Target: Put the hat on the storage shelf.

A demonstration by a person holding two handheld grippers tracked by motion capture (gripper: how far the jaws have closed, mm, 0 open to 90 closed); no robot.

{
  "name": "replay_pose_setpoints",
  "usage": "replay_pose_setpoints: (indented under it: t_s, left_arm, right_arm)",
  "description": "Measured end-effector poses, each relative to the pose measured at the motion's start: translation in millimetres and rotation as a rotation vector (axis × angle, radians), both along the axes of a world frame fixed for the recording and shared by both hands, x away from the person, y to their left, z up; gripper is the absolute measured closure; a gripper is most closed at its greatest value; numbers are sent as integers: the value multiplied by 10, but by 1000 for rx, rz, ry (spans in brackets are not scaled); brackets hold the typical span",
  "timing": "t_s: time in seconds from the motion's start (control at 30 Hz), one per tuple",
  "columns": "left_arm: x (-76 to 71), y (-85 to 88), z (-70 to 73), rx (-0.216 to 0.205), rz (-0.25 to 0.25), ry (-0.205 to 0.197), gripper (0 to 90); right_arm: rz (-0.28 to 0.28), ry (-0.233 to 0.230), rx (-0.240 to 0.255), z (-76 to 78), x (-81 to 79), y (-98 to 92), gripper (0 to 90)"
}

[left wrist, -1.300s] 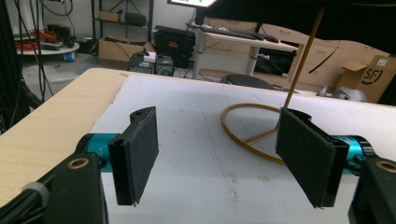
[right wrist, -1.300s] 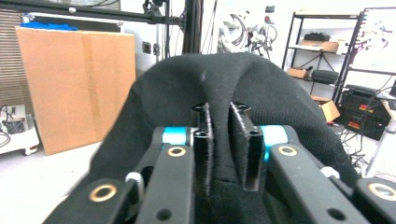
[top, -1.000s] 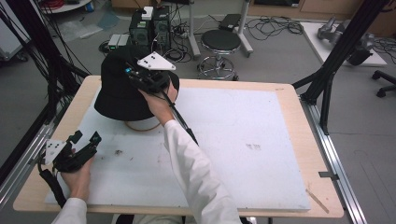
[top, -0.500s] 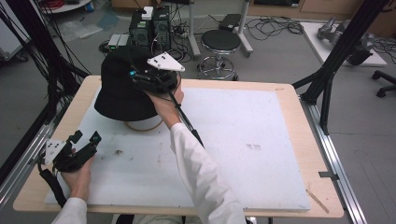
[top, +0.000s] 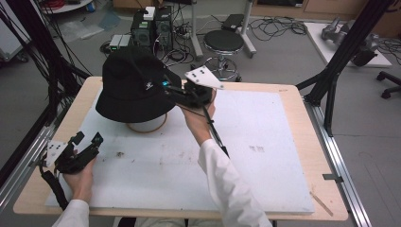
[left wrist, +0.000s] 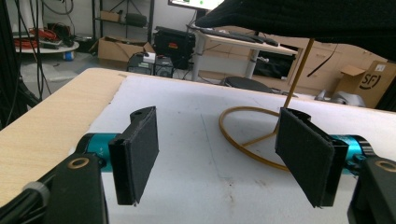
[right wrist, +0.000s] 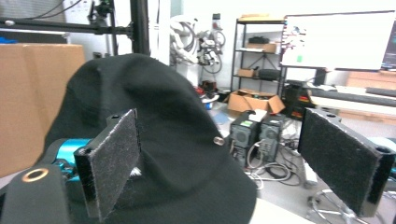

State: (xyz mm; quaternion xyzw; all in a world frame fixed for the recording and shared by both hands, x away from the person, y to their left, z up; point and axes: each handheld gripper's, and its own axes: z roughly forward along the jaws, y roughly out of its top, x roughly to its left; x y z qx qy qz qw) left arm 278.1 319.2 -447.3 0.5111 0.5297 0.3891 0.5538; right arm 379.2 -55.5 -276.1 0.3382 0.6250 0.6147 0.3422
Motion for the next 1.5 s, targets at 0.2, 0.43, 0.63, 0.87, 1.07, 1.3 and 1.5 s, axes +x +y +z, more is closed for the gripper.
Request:
replay_pose_setpoints:
  t_s: [0.2,0.43,0.63,0.87,1.07,1.3,1.5]
  left_arm:
    - [1,-11,6,5,-1,2,302]
    - [3,-41,8,9,-7,2,302]
    - [6,-41,3,15,-9,8,302]
    - [3,-38,2,16,-4,10,302]
    - [2,-43,2,16,-5,10,302]
    - [4,-49,0,15,-4,10,303]
    - [2,-48,0,11,-3,11,302]
  right_arm:
    - [-39,-1,-4,-19,-192,-389,124]
    - [-86,1,8,-120,-335,-751,124]
    - [-122,11,13,-219,-389,-964,120]
    - [-149,21,22,-325,-459,-1169,119]
    - [-161,36,15,-447,-538,-1301,119]
    - [-184,55,24,-552,-605,-1447,119]
    - [-195,84,25,-579,-639,-1549,116]
